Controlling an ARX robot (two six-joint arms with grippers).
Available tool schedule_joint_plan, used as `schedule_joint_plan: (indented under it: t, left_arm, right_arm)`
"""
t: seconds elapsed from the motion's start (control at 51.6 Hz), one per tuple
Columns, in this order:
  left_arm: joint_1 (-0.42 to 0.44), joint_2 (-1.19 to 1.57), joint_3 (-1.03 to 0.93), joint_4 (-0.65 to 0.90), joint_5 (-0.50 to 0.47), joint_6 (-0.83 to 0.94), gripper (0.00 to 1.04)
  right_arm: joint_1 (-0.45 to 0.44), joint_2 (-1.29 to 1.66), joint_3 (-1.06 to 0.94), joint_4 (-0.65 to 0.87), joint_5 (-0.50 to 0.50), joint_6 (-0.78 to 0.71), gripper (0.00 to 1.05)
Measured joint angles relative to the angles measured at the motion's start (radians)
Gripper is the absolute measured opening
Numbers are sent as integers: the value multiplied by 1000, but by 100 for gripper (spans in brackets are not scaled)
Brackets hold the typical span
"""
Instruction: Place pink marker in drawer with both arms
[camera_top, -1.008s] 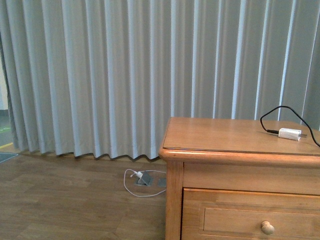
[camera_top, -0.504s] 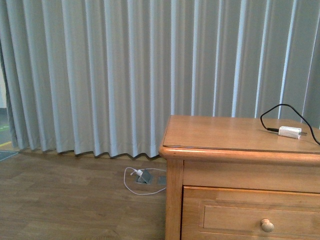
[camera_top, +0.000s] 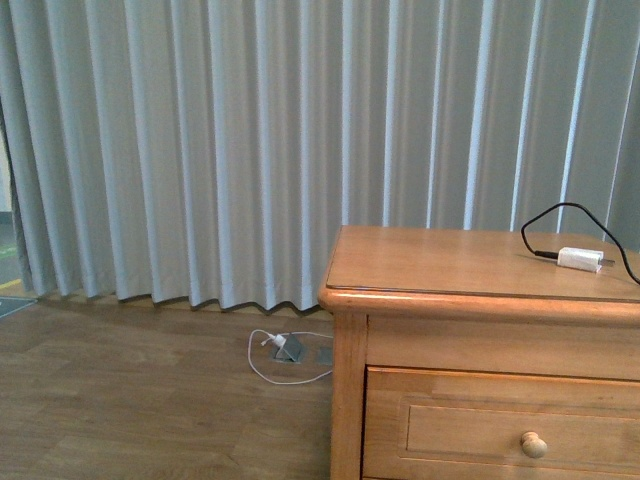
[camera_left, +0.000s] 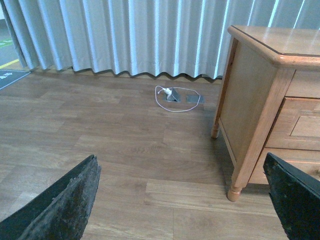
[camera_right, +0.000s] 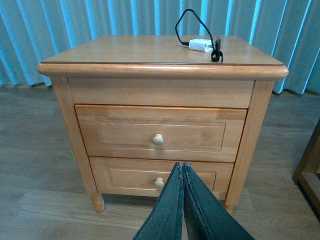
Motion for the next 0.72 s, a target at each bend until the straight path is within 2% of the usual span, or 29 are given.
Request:
schedule_joint_plan:
  t: [0.039, 0.174, 0.562, 0.717]
  left_arm:
    - [0, 0, 0, 0, 0, 0, 99]
    - [0, 0, 0, 0, 0, 0, 99]
    - [0, 0, 0, 0, 0, 0, 99]
    - [0, 0, 0, 0, 0, 0, 99]
  right_arm:
    - [0, 0, 0, 0, 0, -1, 2]
    - [0, 0, 0, 0, 0, -1, 24]
    - [0, 0, 0, 0, 0, -1, 96]
    - [0, 0, 0, 0, 0, 0, 96]
